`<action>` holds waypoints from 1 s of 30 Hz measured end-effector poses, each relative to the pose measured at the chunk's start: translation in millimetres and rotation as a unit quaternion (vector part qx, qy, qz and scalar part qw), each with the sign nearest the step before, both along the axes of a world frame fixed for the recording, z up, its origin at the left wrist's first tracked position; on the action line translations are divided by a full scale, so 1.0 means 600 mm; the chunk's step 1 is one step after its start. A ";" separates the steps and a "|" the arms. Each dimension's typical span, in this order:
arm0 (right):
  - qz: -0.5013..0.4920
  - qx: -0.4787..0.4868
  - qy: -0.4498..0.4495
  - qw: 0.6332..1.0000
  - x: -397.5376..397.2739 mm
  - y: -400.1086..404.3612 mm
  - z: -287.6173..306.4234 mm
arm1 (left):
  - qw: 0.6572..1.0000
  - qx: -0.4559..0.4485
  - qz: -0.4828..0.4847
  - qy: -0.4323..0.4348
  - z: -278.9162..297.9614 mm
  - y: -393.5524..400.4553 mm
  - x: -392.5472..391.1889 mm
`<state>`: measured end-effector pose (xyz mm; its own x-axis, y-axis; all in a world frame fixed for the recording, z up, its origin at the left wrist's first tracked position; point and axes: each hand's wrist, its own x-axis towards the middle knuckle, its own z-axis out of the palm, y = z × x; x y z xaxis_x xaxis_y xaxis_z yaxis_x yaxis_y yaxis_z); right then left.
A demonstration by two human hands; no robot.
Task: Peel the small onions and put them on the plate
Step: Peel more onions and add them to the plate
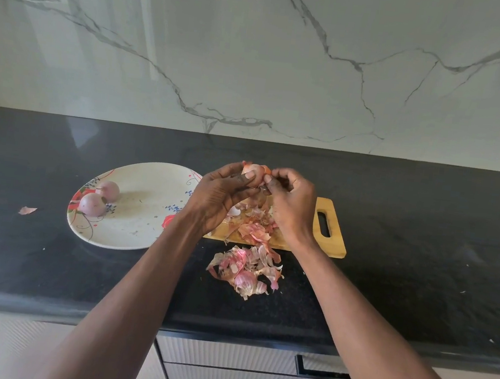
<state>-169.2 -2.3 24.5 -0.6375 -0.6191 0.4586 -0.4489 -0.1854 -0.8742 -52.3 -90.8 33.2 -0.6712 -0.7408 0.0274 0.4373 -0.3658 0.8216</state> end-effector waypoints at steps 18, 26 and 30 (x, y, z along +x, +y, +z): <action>-0.001 -0.002 -0.037 0.999 0.000 0.000 0.005 | 1.000 -0.014 0.003 -0.021 -0.004 -0.002 0.000; -0.005 0.002 0.010 1.000 0.001 0.001 0.001 | 1.000 -0.008 -0.009 -0.018 -0.008 0.001 -0.001; 0.001 0.010 -0.021 1.000 0.002 0.001 0.004 | 1.000 0.011 -0.009 -0.025 -0.011 0.000 -0.001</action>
